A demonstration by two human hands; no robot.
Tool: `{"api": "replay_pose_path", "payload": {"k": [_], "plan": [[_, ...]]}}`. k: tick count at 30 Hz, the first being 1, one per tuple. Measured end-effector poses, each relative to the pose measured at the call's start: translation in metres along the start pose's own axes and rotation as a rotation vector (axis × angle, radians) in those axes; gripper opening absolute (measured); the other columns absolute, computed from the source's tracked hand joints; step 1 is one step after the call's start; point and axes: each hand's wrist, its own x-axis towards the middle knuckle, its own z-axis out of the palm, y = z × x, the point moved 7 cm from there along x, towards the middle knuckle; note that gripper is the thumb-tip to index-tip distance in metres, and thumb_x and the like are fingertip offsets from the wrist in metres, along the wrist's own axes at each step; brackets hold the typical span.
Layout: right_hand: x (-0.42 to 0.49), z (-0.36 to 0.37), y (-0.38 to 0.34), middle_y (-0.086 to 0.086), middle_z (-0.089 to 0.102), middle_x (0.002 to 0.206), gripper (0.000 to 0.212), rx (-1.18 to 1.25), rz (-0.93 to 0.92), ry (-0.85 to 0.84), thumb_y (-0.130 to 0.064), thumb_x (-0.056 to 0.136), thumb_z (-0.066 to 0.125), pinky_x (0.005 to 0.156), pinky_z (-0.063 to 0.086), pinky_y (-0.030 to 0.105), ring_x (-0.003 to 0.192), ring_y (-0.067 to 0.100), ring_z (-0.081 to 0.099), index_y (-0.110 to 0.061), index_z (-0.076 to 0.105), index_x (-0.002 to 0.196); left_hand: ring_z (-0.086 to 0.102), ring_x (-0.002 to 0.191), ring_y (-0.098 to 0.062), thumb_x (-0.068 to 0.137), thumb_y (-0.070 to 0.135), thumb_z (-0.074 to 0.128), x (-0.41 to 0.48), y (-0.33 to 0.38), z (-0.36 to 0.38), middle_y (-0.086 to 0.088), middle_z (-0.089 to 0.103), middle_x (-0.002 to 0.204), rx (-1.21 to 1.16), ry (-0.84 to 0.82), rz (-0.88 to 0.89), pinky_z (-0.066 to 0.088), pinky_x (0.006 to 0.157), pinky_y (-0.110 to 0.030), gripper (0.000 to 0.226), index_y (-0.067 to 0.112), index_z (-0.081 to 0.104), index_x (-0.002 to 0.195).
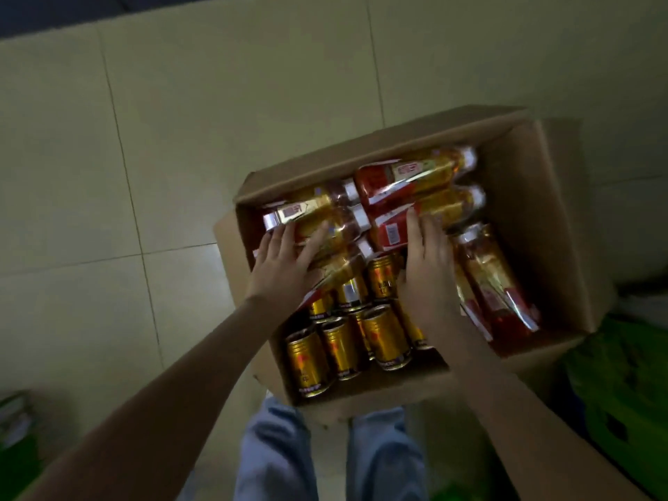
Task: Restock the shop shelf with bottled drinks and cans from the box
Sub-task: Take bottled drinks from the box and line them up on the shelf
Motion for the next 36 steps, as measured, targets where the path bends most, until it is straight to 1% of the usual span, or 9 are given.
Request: {"api": "replay_pose_path", "payload": {"k": [6,10,12,16,18,23,27,31,36], "plan": [[0.052,0.03,0.003,0.012,-0.007,0.159,0.11,-0.485,-0.248,-0.08,-0.011,0.079,0.068,0.11,-0.013,0.052,0.146,0.029,-0.011,-0.018,-0.018,0.148,0.033,0.134,-0.041,0.098,0.049,0.036,0.023,-0.001,0.016,-0.026,0.031,0.145,0.204,0.08,-0.023,0.027,0.111,-0.051,0.079,0.036,-0.028,0.143],[0.061,0.024,0.002,0.016,0.038,0.143,0.09,-0.567,-0.334,0.003,-0.008,0.073,0.074,0.112,0.011,0.06,0.139,0.034,0.027,-0.014,0.025,0.147,0.036,0.131,-0.041,0.098,0.048,0.037,0.026,-0.003,0.013,-0.028,0.032,0.142,0.263,0.022,0.05,0.033,0.108,-0.05,0.085,0.036,-0.037,0.137],[0.059,0.017,0.003,0.016,0.045,0.134,0.084,-0.568,-0.354,-0.009,-0.005,0.07,0.075,0.11,0.021,0.062,0.133,0.034,0.036,-0.014,0.033,0.143,0.033,0.133,-0.039,0.099,0.049,0.036,0.022,-0.002,0.005,-0.027,0.028,0.144,0.253,-0.051,0.038,0.031,0.111,-0.048,0.084,0.038,-0.04,0.134],[0.027,-0.026,0.003,0.018,0.051,0.125,0.092,-0.427,-0.381,0.047,0.0,0.055,0.084,0.105,0.03,0.062,0.123,0.037,0.044,-0.013,0.039,0.135,0.031,0.135,-0.037,0.094,0.054,0.042,-0.007,0.006,-0.036,-0.019,0.024,0.15,-0.065,-0.126,-0.09,0.03,0.111,-0.047,0.083,0.042,-0.023,0.144],[-0.002,-0.062,-0.004,0.02,0.054,0.12,0.097,-0.351,-0.376,0.102,-0.002,0.049,0.088,0.102,0.032,0.063,0.118,0.04,0.049,-0.013,0.039,0.131,0.04,0.13,-0.035,0.092,0.054,0.049,-0.032,0.013,-0.069,-0.014,0.03,0.149,-0.282,-0.14,-0.13,0.039,0.106,-0.046,0.083,0.046,-0.014,0.147],[-0.091,-0.178,-0.034,0.021,0.052,0.126,0.095,-0.097,-0.232,0.179,-0.003,0.057,0.087,0.105,0.032,0.061,0.122,0.04,0.048,-0.016,0.033,0.134,0.058,0.113,-0.024,0.089,0.053,0.055,-0.105,0.044,-0.179,-0.004,0.047,0.141,-0.62,-0.178,-0.152,0.053,0.091,-0.038,0.084,0.047,-0.004,0.148],[-0.181,-0.284,-0.073,0.021,0.051,0.126,0.096,0.056,-0.204,0.325,-0.002,0.053,0.087,0.099,0.039,0.063,0.123,0.031,0.035,-0.013,0.035,0.133,0.058,0.097,-0.004,0.088,0.044,0.062,-0.165,0.078,-0.295,0.016,0.053,0.119,-0.925,-0.182,-0.011,0.05,0.083,-0.022,0.077,0.045,0.014,0.148],[-0.288,-0.383,-0.1,0.019,0.047,0.128,0.089,0.108,-0.241,0.525,-0.001,0.053,0.087,0.097,0.042,0.062,0.123,0.037,0.042,-0.011,0.04,0.129,0.068,0.1,-0.018,0.068,0.059,0.073,-0.228,0.113,-0.401,0.007,0.066,0.118,-1.068,-0.239,0.091,0.053,0.091,-0.045,0.068,0.069,0.035,0.124],[-0.44,-0.487,-0.118,0.023,0.047,0.126,0.078,-0.014,-0.288,0.886,-0.001,0.06,0.084,0.103,0.035,0.06,0.122,0.039,0.044,-0.005,0.043,0.127,0.071,0.094,-0.022,0.081,0.035,0.066,-0.328,0.187,-0.508,-0.002,0.064,0.117,-1.174,-0.375,0.332,0.058,0.076,-0.033,0.077,0.045,0.024,0.145]]}}
